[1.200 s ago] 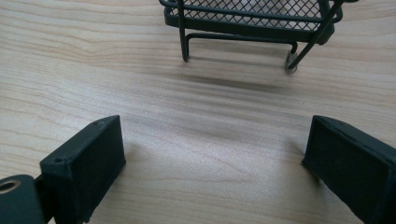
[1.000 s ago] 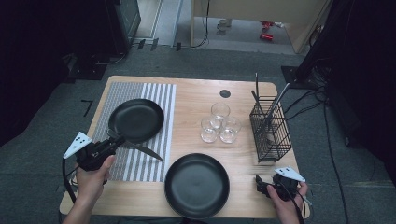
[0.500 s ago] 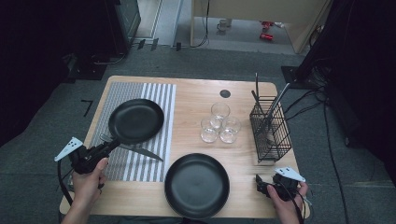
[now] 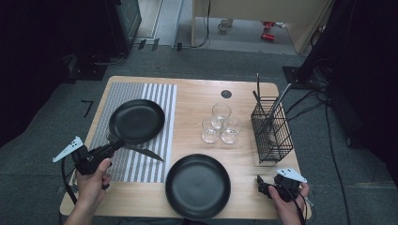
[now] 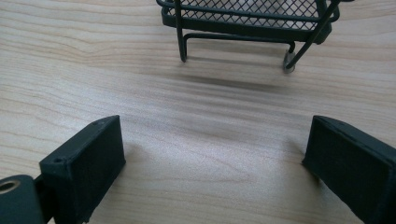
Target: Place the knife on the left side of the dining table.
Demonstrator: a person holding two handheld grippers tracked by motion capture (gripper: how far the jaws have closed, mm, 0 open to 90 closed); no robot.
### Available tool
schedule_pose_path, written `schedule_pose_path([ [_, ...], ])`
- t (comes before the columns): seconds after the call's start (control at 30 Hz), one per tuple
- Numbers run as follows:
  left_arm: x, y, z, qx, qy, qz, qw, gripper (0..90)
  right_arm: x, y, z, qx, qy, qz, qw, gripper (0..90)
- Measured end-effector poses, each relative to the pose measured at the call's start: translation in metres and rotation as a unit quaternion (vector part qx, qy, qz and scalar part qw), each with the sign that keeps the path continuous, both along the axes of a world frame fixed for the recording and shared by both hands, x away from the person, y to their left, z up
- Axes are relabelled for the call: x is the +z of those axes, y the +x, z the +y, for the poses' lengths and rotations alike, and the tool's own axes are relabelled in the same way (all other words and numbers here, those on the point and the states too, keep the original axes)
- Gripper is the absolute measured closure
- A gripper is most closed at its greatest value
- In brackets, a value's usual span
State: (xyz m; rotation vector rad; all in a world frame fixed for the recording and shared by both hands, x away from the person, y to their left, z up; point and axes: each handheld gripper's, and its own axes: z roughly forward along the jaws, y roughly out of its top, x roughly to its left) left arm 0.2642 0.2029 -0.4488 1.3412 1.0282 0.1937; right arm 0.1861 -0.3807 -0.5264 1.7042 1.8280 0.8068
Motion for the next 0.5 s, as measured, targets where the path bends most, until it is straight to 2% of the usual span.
schedule_pose_path([
  [0.27, 0.013, -0.002, -0.001, 0.006, -0.01, -0.015, 0.9998, 85.4, 0.0, 0.0, 0.0, 0.0, 0.0, 0.0, 1.0, 4.2],
  [0.5, 0.012, -0.005, -0.002, 0.0, -0.015, -0.005, 0.9999, 85.3, 0.0, 0.0, 0.0, -0.001, 0.001, 0.0, 1.0, 4.3],
])
